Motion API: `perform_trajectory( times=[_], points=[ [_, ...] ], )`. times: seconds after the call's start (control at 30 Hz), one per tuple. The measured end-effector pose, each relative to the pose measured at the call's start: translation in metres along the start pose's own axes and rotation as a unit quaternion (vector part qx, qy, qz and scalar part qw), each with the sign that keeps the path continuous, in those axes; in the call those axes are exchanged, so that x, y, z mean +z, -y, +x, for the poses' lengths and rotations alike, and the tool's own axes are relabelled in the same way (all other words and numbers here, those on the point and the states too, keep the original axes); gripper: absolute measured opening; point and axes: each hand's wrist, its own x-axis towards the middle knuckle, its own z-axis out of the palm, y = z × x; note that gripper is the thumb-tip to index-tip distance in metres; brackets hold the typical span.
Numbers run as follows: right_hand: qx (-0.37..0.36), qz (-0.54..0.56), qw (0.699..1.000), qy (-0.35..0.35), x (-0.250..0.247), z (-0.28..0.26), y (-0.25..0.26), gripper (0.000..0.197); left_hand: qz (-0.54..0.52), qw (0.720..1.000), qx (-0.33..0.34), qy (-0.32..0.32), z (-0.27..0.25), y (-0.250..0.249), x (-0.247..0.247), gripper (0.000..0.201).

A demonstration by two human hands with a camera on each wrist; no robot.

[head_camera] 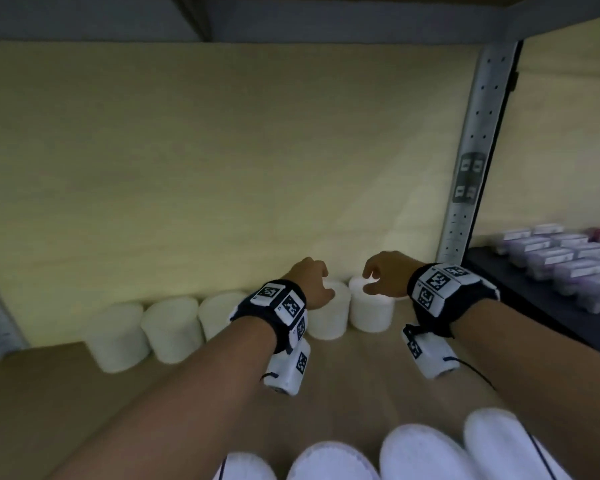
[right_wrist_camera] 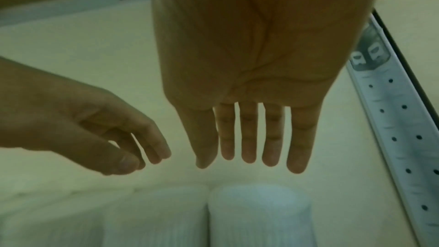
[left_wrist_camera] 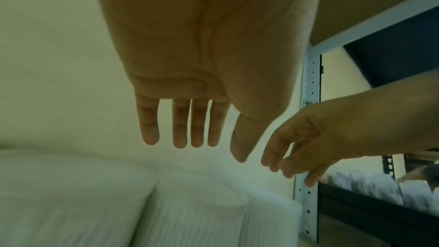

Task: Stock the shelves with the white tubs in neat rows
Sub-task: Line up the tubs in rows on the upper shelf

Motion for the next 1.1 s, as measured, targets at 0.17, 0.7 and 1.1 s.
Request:
perform_trajectory(
  times=[0.17, 0.7, 1.1],
  points=[
    [0.03, -0.004, 0.999, 0.015, 0.016, 0.03, -0.01, 0.051, 0.028, 1.0, -0.002, 0.014, 0.03, 0.0, 0.015, 0.059],
    [0.03, -0.032, 0.999, 0.009, 0.029, 0.036, -0.013, 0.057, 0.062, 0.998, 0.025, -0.006, 0.036, 0.009, 0.04, 0.055],
    [0.009, -0.019, 0.999, 0.036, 0.025, 0.031, -0.017, 0.052, 0.065, 0.997, 0.024, -0.023, 0.034, 0.01, 0.044, 0.054]
  ],
)
